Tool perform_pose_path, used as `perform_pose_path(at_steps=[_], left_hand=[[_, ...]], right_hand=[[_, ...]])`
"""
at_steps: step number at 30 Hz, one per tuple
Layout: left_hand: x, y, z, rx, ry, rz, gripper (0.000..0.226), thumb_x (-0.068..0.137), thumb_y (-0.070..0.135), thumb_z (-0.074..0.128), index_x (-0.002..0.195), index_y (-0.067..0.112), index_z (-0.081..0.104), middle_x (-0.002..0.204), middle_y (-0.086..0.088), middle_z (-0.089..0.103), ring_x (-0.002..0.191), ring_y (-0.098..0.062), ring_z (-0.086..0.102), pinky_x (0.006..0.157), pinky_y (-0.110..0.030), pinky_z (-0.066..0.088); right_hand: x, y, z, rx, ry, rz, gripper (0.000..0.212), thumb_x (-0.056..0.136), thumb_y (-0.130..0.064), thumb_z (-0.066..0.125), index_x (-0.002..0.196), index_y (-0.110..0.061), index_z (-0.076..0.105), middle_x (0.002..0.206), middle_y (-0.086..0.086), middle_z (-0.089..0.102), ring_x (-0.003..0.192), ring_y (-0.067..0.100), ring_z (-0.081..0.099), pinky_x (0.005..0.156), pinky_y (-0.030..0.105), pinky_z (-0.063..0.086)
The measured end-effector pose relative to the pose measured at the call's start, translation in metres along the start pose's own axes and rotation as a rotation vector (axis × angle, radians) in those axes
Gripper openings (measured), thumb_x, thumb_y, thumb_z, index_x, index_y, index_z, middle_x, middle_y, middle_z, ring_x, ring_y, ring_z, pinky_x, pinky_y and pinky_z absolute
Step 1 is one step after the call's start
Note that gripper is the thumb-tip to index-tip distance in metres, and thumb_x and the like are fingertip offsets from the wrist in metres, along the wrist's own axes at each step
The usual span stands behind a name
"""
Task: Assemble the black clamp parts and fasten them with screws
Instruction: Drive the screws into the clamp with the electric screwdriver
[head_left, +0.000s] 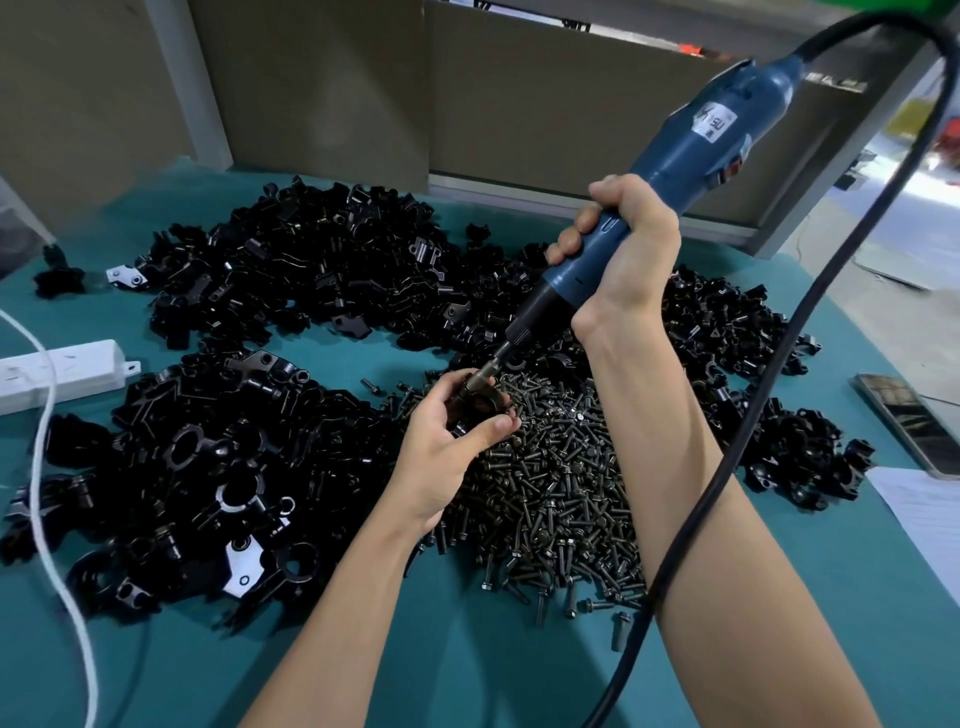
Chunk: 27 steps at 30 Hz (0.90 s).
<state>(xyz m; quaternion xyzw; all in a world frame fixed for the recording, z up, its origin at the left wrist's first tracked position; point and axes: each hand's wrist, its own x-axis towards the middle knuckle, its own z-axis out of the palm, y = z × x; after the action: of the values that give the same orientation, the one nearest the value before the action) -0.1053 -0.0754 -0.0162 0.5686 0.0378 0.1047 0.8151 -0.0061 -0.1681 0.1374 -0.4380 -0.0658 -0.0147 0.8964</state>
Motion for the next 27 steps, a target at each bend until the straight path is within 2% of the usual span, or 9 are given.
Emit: perform_pose_path(at_steps=[2,4,6,8,10,12,16,23,27], left_hand=[[0.001,-0.001,0.000,-0.027,-0.011,-0.007,0.051,0.063,0.032,0.088,0.107,0.020,0.066,0.095,0.000,0.071,0.113,-0.040,0.065,0.111,-0.053,0.042],[0.001,-0.001,-0.002,-0.077,-0.031,-0.015,0.042,0.072,0.018,0.088,0.107,0.016,0.064,0.095,0.000,0.072,0.100,-0.031,0.072,0.109,-0.052,0.046],[0.001,0.001,-0.005,-0.169,-0.024,-0.036,0.041,0.075,0.009,0.078,0.111,0.010,0.060,0.095,-0.001,0.074,0.093,-0.025,0.074,0.108,-0.051,0.047],[0.003,0.004,-0.010,-0.271,0.012,-0.042,0.041,0.074,0.005,0.070,0.113,0.007,0.057,0.097,-0.005,0.072,0.091,-0.021,0.074,0.105,-0.047,0.050],[0.003,0.006,-0.013,-0.335,0.030,-0.036,0.038,0.074,0.002,0.068,0.111,0.008,0.057,0.104,-0.011,0.066,0.093,-0.021,0.072,0.099,-0.037,0.055],[0.003,0.006,-0.013,-0.356,0.022,-0.029,0.037,0.074,0.002,0.069,0.109,0.009,0.057,0.104,-0.010,0.065,0.096,-0.023,0.071,0.094,-0.030,0.056],[0.001,0.006,-0.010,-0.302,-0.026,-0.007,0.038,0.074,0.003,0.070,0.109,0.012,0.057,0.095,0.001,0.074,0.099,-0.023,0.070,0.097,-0.032,0.055],[0.000,0.006,-0.010,-0.261,-0.021,-0.002,0.039,0.074,0.009,0.076,0.108,0.016,0.059,0.095,0.005,0.073,0.101,-0.024,0.068,0.105,-0.040,0.051],[0.000,0.007,-0.008,-0.251,-0.019,-0.003,0.039,0.075,0.008,0.075,0.110,0.015,0.059,0.093,0.005,0.072,0.099,-0.022,0.069,0.102,-0.038,0.052]], right_hand=[[-0.002,-0.002,0.001,0.010,-0.073,0.010,0.010,0.078,-0.001,0.055,0.080,-0.010,0.050,0.057,0.004,0.043,0.042,0.017,0.039,0.046,0.026,0.037],[-0.004,-0.006,0.001,0.073,-0.205,0.064,0.012,0.074,-0.005,0.053,0.084,-0.012,0.051,0.054,0.001,0.043,0.041,0.015,0.039,0.046,0.024,0.036],[-0.005,-0.015,0.000,0.161,-0.328,0.107,0.015,0.072,-0.008,0.049,0.086,-0.012,0.052,0.050,-0.002,0.043,0.040,0.013,0.038,0.045,0.021,0.034],[-0.001,-0.025,-0.001,0.201,-0.371,0.091,0.015,0.074,-0.010,0.047,0.087,-0.012,0.052,0.049,-0.003,0.043,0.039,0.012,0.038,0.044,0.020,0.034],[0.002,-0.033,-0.002,0.187,-0.342,0.055,0.012,0.075,-0.011,0.048,0.086,-0.013,0.053,0.050,-0.003,0.044,0.039,0.012,0.039,0.044,0.021,0.035],[0.002,-0.034,-0.005,0.168,-0.299,0.025,0.010,0.076,-0.010,0.050,0.084,-0.014,0.052,0.051,-0.003,0.045,0.040,0.012,0.040,0.044,0.021,0.035],[-0.001,-0.027,-0.012,0.179,-0.218,0.012,0.011,0.074,-0.008,0.052,0.083,-0.014,0.051,0.052,-0.002,0.044,0.041,0.012,0.039,0.045,0.021,0.035],[-0.003,-0.018,-0.016,0.162,-0.177,0.027,0.011,0.074,-0.008,0.054,0.083,-0.015,0.052,0.053,-0.002,0.044,0.041,0.012,0.040,0.045,0.021,0.036],[-0.001,-0.019,-0.017,0.131,-0.179,0.012,0.012,0.074,-0.007,0.054,0.083,-0.015,0.051,0.054,-0.002,0.044,0.041,0.012,0.039,0.046,0.022,0.036]])
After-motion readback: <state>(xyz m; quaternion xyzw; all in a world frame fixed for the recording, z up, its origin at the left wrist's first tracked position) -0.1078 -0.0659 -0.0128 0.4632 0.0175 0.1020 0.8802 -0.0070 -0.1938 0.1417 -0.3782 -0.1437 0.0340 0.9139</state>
